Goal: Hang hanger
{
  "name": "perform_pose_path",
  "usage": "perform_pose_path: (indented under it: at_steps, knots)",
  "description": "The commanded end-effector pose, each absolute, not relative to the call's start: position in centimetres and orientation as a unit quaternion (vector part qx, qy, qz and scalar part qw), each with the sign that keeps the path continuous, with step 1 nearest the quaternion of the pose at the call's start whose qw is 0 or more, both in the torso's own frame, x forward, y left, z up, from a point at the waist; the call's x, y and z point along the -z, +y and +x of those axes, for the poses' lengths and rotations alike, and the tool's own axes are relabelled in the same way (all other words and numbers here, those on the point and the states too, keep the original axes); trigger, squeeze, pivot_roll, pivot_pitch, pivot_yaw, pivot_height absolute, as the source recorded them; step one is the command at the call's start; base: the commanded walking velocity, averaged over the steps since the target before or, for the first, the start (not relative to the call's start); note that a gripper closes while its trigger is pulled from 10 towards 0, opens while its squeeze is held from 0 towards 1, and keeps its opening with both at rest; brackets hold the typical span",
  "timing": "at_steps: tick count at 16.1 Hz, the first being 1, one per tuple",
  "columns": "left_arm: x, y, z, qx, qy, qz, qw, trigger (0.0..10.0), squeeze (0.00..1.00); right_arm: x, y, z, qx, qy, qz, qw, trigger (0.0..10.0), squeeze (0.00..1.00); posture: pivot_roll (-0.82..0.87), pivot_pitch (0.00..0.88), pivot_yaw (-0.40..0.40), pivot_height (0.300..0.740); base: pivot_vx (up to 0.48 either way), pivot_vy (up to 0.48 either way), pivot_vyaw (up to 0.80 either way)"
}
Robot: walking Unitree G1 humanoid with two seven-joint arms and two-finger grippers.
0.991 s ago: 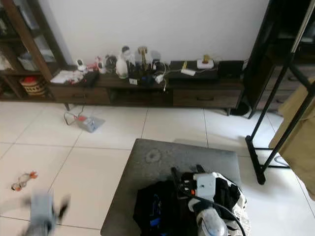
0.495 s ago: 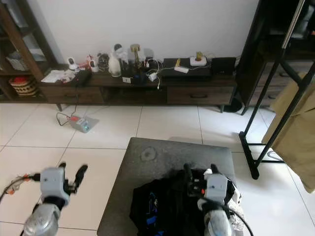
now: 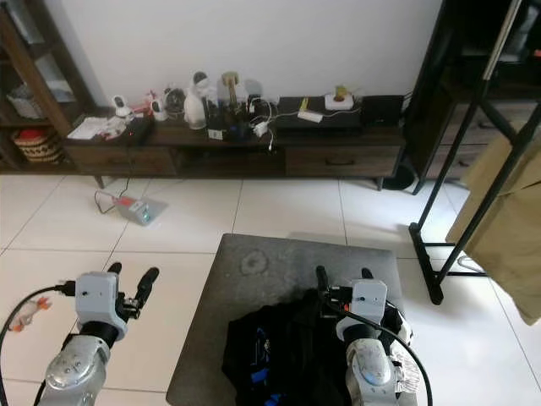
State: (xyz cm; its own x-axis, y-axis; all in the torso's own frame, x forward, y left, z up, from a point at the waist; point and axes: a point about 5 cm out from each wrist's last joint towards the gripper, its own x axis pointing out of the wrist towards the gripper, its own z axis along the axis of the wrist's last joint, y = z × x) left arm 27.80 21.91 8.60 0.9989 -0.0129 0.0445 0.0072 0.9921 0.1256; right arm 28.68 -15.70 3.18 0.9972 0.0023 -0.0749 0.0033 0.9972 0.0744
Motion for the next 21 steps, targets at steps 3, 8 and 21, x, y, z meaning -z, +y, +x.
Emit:
perform_pose_path:
  at_steps: [3, 8, 21]
  knots:
    - [-8.6, 22.2, 27.5, 0.0, -0.009, 0.065, 0.998, 10.0, 0.0, -2.5, -15.7, 28.4, 0.009, 0.05, 0.045, 0.998, 10.0, 0.0, 0.05, 0.143, 0.044, 0.726, 0.0, 0.0, 0.0]
    - [-8.8, 22.2, 27.5, -0.001, -0.003, 0.065, 0.998, 10.0, 0.0, -2.5, -15.8, 29.1, 0.021, 0.07, 0.042, 0.996, 10.0, 0.0, 0.05, 0.148, 0.043, 0.706, 0.0, 0.0, 0.0]
    - [-8.7, 22.3, 27.1, 0.0, 0.008, 0.067, 0.998, 10.0, 0.0, -2.5, -15.6, 29.5, 0.018, 0.076, 0.046, 0.996, 10.0, 0.0, 0.06, 0.168, 0.042, 0.671, 0.0, 0.0, 0.0]
